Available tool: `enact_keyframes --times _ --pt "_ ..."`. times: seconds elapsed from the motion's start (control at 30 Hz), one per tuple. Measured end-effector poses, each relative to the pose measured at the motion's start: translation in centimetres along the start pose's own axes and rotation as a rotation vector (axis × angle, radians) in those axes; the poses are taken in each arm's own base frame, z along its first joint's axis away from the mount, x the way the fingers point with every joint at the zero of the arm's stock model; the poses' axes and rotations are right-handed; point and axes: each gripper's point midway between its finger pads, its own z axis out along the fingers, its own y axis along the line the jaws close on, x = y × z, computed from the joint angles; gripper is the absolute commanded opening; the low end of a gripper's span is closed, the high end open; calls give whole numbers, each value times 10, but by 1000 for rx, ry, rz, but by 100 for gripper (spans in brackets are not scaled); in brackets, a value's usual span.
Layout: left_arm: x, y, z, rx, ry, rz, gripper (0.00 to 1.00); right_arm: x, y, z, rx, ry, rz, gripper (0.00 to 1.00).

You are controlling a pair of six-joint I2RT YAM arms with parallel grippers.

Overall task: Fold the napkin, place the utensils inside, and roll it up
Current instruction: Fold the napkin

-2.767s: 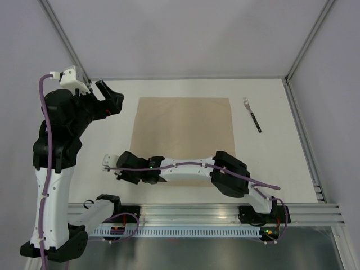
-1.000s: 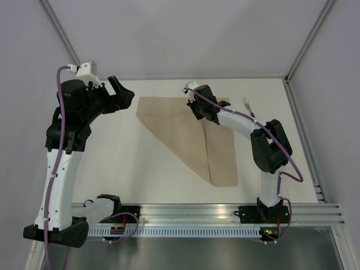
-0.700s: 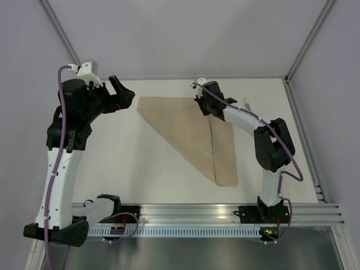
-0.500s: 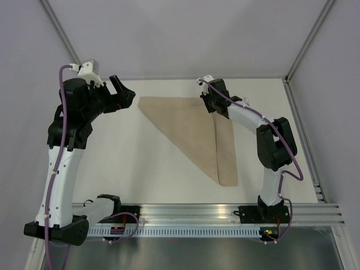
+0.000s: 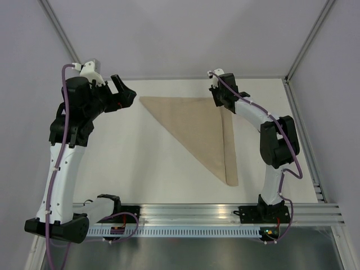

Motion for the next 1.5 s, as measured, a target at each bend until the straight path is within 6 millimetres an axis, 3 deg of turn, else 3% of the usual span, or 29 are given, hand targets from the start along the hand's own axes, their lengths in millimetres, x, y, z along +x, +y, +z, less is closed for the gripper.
enact_keyframes --times 0.47,0.7,0.8,0.93,1.13,1.5 --pt "3 2 6 -5 16 -2 99 -10 -30 4 38 -25 37 0" --pt "5 1 8 0 24 -3 99 -6 -32 13 36 -15 40 0" --pt "6 0 9 7 29 -4 99 3 -28 24 22 9 39 7" --pt "5 0 10 9 25 -3 99 20 -23 39 -1 58 39 23" --pt "3 0 11 12 17 -2 99 32 -27 56 -31 102 56 34" --pt "11 4 17 3 42 -6 99 47 -41 64 -78 142 93 34"
